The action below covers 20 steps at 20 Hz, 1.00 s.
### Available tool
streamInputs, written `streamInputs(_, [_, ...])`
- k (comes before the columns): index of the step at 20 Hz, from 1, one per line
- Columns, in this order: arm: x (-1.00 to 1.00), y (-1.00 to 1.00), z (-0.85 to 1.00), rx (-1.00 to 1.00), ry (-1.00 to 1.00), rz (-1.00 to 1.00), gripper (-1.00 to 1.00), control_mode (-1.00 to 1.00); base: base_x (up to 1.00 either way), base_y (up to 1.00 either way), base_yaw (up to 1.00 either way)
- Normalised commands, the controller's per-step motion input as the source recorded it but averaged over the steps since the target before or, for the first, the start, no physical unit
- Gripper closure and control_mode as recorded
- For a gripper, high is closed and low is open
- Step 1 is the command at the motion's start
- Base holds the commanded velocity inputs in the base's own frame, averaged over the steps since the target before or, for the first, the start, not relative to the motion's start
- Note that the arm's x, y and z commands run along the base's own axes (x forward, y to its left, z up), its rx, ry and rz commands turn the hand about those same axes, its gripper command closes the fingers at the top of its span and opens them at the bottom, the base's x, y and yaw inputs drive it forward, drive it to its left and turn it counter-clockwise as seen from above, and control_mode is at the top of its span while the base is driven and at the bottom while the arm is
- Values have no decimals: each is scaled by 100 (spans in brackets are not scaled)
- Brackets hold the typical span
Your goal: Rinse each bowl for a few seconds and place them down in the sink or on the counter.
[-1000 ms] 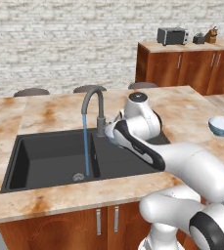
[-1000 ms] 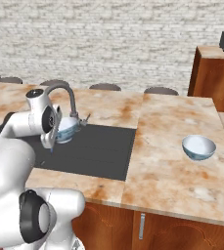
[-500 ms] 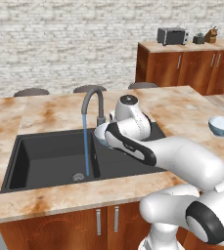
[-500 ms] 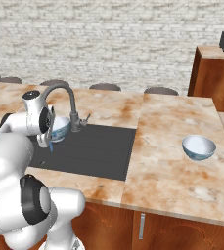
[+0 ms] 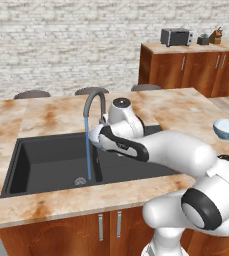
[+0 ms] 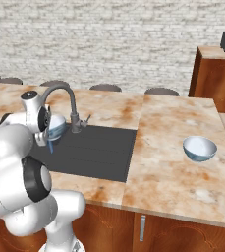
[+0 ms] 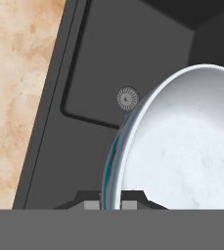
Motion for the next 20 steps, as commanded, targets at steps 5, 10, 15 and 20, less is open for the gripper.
streamInputs(5, [28, 19, -8, 0, -3, 4, 100, -100, 0, 0, 0])
streamInputs(10, [31, 17, -11, 0, -2, 4, 100, -100, 0, 0, 0])
streamInputs(15, [30, 7, -15, 0, -1, 4, 100, -100, 0, 0, 0])
streamInputs(20, [12, -4, -6, 1, -2, 3, 100, -100, 0, 0, 0])
